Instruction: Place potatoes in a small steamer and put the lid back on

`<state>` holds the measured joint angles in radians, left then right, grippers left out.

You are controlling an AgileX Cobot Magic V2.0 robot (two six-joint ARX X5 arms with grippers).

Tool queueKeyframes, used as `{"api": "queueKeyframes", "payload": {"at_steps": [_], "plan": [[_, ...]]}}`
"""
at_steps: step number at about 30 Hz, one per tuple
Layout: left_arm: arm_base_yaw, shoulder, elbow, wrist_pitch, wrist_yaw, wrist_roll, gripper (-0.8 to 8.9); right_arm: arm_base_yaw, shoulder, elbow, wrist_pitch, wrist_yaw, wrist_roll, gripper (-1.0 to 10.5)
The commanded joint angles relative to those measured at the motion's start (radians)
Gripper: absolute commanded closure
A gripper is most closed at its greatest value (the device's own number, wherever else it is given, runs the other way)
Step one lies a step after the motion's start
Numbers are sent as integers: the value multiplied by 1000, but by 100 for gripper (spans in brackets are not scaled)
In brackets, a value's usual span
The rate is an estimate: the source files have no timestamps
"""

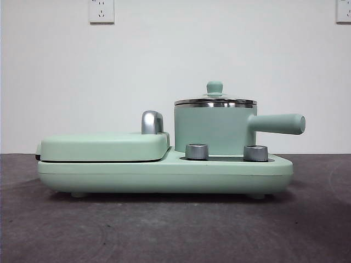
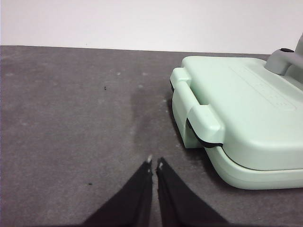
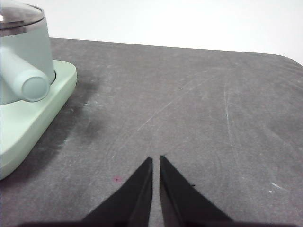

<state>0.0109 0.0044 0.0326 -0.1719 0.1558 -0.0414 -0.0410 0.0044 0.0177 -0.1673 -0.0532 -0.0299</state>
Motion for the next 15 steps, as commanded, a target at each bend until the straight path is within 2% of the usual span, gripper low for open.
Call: {"api": "queueKeyframes", "payload": {"at_steps": [1, 9, 15], "plan": [[-1, -1, -20, -7, -2, 10, 794, 0, -1, -6, 10, 1, -7, 925], [-1, -1, -20, -7, -5, 10, 794, 0, -1, -6, 10, 1, -7, 925], [-1, -1, -20, -9, -49, 11, 794, 0, -1, -6, 10, 1, -7, 925]]}}
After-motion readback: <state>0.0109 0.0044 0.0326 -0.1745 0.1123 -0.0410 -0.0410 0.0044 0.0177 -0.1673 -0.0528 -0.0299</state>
